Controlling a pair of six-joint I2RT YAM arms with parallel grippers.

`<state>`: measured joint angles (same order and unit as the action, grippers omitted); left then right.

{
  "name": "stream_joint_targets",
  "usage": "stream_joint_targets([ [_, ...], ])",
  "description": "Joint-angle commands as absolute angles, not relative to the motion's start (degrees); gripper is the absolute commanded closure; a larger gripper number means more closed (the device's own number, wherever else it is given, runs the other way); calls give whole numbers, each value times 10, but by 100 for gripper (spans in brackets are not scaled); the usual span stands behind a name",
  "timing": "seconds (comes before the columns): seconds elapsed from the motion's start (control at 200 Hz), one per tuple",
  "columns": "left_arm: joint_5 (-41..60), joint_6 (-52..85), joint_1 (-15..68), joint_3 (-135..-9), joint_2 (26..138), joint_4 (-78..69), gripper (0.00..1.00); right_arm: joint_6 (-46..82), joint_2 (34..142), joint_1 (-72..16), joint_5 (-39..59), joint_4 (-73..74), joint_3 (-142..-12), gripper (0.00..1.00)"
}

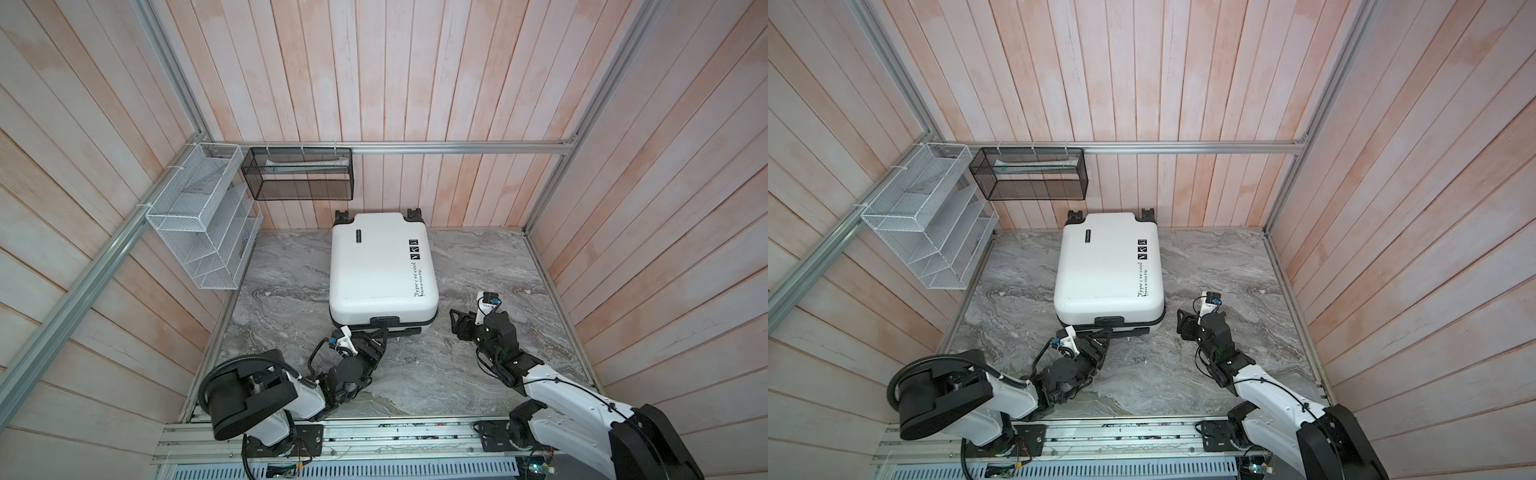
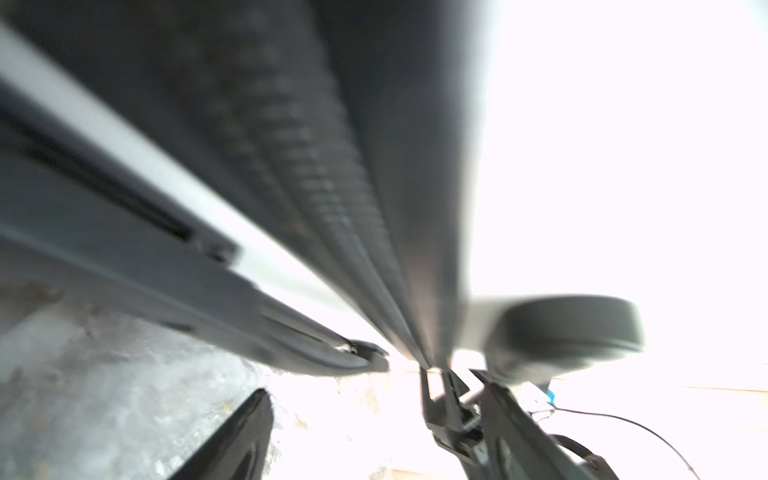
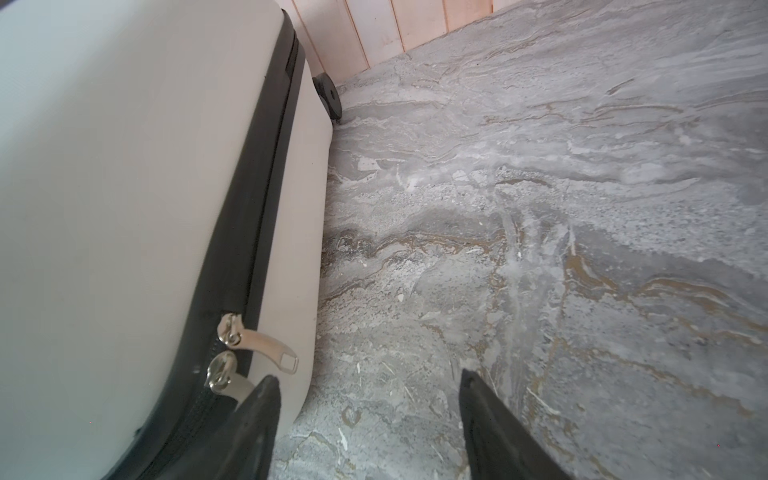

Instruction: Pack the luggage

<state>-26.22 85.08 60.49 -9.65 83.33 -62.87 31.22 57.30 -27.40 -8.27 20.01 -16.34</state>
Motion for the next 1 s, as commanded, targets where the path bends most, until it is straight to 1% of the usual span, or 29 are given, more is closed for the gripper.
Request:
stream_joint_targets([
  [0.0,-234,826,606,-97,747,-450,12,318,566,-267,-99,162,-168,28],
  [0.135,-209,801,606,-107,605,-259,11,322,557,-258,-101,139,-181,22],
  [0.225,-202,769,606,-131,511,-122,9,328,549,-247,-94,121,-193,17],
  [0.25,-202,754,606,-140,489,-87,8,330,546,-244,-93,116,-196,15],
  [0.285,-207,731,606,-159,458,-40,2,331,543,-241,-92,109,-201,13],
  [0.31,-214,715,606,-176,443,-4,0,331,540,-238,-90,104,-205,11],
  [0.405,-256,656,606,-244,409,115,0,333,534,-228,-84,87,-221,2],
  [0.46,-280,627,605,-277,403,158,0,333,529,-221,-80,77,-231,2],
  [0.535,-315,584,605,-316,402,180,0,332,522,-212,-75,61,-248,2],
  [0.66,-374,479,598,-363,405,157,0,323,508,-193,-66,35,-274,2],
  [0.775,-394,374,552,-408,421,133,0,313,496,-169,-57,13,-296,2],
  [0.79,-393,357,529,-412,424,128,0,312,495,-165,-56,10,-300,2],
  [0.885,-356,282,443,-435,436,95,0,302,494,-145,-47,0,-321,2],
  [0.99,-305,235,345,-463,459,72,0,294,504,-127,-43,-8,-341,2],
])
